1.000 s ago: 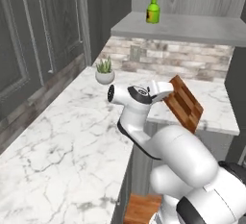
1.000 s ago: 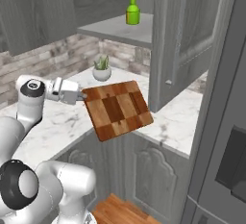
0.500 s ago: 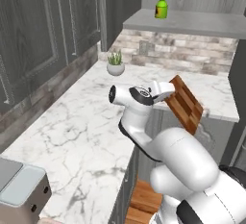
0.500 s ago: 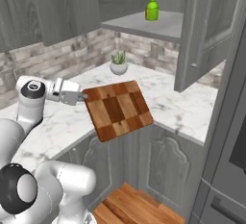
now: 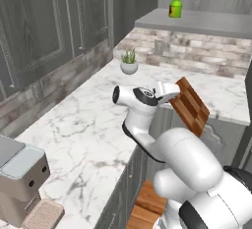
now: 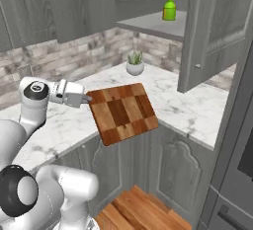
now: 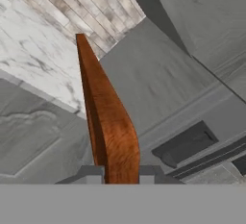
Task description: Move the cutting board and knife to the sink. Then move spray from the cabinet to the counter.
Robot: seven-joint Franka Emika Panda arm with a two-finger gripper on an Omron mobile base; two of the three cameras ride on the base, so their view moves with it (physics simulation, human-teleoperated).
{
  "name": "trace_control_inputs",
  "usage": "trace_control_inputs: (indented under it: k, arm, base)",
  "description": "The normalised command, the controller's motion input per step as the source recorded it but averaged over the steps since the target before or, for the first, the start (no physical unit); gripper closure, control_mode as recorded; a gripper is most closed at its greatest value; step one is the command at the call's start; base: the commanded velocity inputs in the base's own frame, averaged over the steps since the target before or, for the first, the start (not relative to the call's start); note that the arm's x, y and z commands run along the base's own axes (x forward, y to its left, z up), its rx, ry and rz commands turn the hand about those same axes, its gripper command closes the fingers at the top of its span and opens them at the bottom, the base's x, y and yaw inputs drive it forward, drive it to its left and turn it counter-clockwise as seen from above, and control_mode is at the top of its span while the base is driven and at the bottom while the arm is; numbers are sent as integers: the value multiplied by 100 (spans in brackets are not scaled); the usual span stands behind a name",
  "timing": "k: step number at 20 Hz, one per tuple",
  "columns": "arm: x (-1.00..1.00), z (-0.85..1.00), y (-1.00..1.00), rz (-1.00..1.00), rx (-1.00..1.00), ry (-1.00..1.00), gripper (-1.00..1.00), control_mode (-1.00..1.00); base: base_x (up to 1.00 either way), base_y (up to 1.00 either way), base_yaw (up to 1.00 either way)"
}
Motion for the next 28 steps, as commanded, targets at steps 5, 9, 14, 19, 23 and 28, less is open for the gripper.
trace_control_inputs:
  k: [5,9,14,19,23,28]
  arm:
    - [0,0,0,0,0,0,100,100]
    - [0,0,0,0,0,0,100,100]
    - [0,0,0,0,0,0,100,100]
    - [0,0,0,0,0,0,100,100]
    - [0,0,0,0,0,0,100,100]
    - [0,0,0,0,0,0,100,100]
  base:
    - [-62,-47,30]
    - [-68,-18,30]
    - [-76,3,32]
    - [-83,12,37]
    - [-83,19,37]
    - [-80,35,36]
